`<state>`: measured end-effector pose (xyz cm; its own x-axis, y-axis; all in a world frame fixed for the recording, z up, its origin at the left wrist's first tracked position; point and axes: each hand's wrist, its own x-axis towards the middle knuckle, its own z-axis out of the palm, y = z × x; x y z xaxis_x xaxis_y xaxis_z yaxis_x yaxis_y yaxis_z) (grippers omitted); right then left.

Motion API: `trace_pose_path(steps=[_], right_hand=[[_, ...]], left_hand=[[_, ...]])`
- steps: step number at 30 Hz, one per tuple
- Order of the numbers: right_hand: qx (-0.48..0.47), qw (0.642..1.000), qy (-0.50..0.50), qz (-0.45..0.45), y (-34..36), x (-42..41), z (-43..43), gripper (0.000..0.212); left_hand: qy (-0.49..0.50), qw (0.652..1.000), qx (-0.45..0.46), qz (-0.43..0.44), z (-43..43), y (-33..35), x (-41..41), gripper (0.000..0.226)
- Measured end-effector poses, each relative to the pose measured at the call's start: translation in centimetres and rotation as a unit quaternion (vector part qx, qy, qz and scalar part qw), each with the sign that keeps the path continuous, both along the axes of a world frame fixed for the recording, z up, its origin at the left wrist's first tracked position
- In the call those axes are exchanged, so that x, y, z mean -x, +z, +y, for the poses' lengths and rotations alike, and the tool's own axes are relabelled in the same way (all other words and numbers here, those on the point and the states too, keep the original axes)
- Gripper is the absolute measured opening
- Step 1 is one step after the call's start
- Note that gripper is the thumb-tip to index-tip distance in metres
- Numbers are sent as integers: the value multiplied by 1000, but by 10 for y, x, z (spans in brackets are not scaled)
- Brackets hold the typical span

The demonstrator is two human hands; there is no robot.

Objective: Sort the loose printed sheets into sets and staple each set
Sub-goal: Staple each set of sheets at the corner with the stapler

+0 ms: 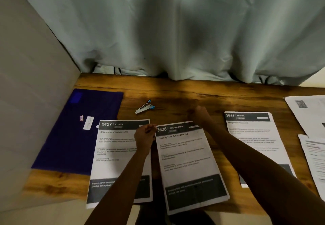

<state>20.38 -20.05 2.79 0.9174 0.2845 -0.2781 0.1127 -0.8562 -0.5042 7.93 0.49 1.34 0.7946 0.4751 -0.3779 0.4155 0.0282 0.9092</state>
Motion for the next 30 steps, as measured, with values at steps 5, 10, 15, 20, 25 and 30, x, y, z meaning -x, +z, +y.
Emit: trace_pose_path(steps=[5, 10, 15, 20, 25, 30], right_hand=[[-4, 995, 100, 2, 10, -15, 72, 52], [55, 966, 249, -42, 9, -24, 133, 63], [161, 933, 318, -51, 0, -23, 155, 63], [190, 934, 285, -97, -1, -21, 149, 44], [230, 938, 230, -120, -3, -20, 116, 43], [-68, 998, 11, -10, 0, -11, 63, 39]], left_hand=[[-4, 1000, 16, 16, 4, -11, -4, 8], [-3, 999, 25, 27, 5, -13, -9, 11], [-10, 999, 44, 20, 8, -11, -8, 12], [-12, 998, 52, 18, 7, -7, -8, 14], [-6, 998, 61, 24, 4, -3, -11, 13], [-20, 997, 77, 3, 3, 3, -12, 10]])
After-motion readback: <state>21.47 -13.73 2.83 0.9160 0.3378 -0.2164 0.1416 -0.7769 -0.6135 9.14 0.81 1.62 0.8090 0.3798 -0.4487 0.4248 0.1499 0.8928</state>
